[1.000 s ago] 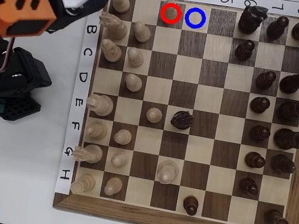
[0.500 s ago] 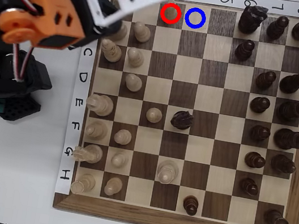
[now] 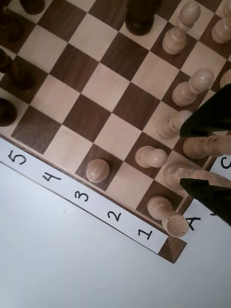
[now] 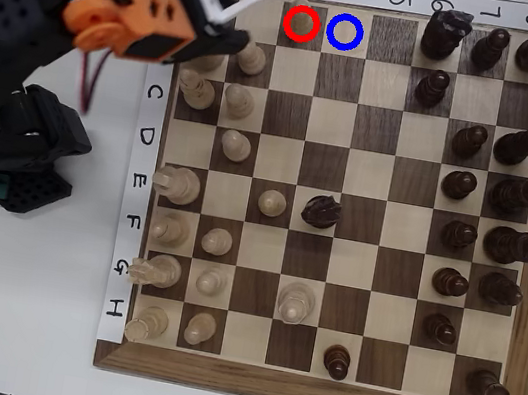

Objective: Move the piece to destination

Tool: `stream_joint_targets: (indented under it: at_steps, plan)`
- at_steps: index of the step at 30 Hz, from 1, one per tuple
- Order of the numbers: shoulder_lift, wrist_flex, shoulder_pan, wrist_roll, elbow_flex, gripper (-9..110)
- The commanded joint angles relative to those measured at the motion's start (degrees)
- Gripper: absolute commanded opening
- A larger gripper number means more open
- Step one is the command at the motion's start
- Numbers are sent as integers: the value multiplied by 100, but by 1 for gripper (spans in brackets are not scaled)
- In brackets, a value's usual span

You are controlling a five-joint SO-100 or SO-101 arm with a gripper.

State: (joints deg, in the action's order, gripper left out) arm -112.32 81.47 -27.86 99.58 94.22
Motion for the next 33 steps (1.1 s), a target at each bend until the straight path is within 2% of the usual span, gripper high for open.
stream_joint_targets:
  at_steps: [1,13,33]
  plan:
    - [70,-325,-149,-26,70,13]
    - [352,-1257,-422,-229,826,16]
    - [1195,-2021,-677,-536,800,18]
